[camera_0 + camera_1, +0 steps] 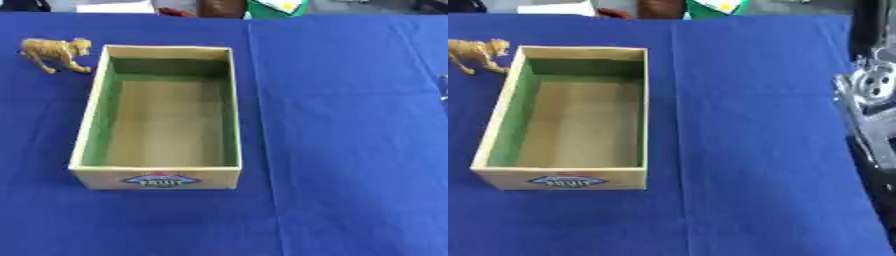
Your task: Pick up objects on the table and place them in the box.
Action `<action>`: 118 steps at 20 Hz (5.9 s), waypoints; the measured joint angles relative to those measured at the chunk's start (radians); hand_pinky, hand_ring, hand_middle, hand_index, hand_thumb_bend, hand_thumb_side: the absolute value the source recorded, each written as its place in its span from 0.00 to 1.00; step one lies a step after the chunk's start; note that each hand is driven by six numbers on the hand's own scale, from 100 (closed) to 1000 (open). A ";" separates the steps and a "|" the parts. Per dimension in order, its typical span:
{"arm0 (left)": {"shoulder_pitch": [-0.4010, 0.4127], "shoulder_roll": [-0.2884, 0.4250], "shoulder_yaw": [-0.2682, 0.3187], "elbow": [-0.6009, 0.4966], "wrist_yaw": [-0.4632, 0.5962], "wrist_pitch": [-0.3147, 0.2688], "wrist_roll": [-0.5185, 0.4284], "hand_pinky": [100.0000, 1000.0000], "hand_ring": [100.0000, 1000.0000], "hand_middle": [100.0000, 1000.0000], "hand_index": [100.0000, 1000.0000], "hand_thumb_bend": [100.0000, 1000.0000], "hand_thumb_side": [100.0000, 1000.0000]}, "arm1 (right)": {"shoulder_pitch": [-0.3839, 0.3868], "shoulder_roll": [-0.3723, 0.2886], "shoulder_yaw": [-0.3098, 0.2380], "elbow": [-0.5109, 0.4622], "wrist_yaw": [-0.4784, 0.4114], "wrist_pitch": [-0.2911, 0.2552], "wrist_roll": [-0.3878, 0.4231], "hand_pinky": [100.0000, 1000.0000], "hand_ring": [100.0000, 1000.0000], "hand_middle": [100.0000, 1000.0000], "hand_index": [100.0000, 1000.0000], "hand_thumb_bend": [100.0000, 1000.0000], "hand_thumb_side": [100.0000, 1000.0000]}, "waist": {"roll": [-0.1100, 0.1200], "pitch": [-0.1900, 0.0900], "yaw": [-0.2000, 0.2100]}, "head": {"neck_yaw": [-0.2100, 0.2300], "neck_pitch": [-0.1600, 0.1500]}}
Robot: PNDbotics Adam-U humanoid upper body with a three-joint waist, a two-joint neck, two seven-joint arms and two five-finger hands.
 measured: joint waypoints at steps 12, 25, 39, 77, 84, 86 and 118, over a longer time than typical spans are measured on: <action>-0.014 0.056 -0.008 0.029 -0.102 0.077 -0.105 0.62 0.79 0.79 0.91 0.06 0.92 | 0.026 0.000 0.005 0.000 0.002 0.009 0.038 0.84 0.79 0.92 0.95 0.00 1.00 | 0.020 -0.044 -0.035 | 0.030 0.060; -0.248 0.221 -0.099 0.278 -0.430 0.094 -0.532 0.64 0.77 0.77 0.83 0.00 1.00 | 0.034 -0.015 0.009 0.000 0.016 0.016 0.063 0.84 0.78 0.92 0.95 0.00 1.00 | 0.033 -0.029 -0.061 | 0.047 0.028; -0.490 0.134 -0.216 0.725 -0.641 -0.097 -0.844 0.78 0.85 0.83 1.00 0.32 0.88 | 0.024 -0.017 0.017 0.000 0.018 0.025 0.079 0.84 0.78 0.92 0.94 0.00 1.00 | 0.031 -0.015 -0.072 | 0.085 0.013; -0.636 -0.031 -0.251 0.993 -0.802 -0.109 -1.190 0.78 0.89 0.90 1.00 0.03 0.46 | 0.006 -0.017 0.036 0.000 0.026 0.029 0.108 0.85 0.77 0.91 0.93 0.00 1.00 | 0.049 0.034 -0.112 | 0.102 -0.039; -0.648 -0.035 -0.244 1.012 -0.859 -0.092 -1.213 0.77 0.89 0.90 1.00 0.00 0.44 | -0.002 -0.017 0.041 0.000 0.025 0.028 0.107 0.85 0.77 0.91 0.93 0.00 1.00 | 0.049 0.041 -0.116 | 0.118 -0.049; -0.651 -0.040 -0.242 1.017 -0.882 -0.088 -1.209 0.77 0.89 0.89 0.99 0.00 0.43 | -0.003 -0.017 0.042 0.000 0.025 0.028 0.108 0.85 0.77 0.91 0.93 0.00 1.00 | 0.049 0.044 -0.118 | 0.122 -0.053; -0.663 -0.067 -0.225 1.078 -1.034 -0.102 -0.994 0.33 0.58 0.58 0.64 0.00 0.39 | -0.010 -0.016 0.047 0.000 0.007 0.024 0.132 0.85 0.77 0.89 0.93 0.00 1.00 | 0.050 0.065 -0.140 | 0.141 -0.083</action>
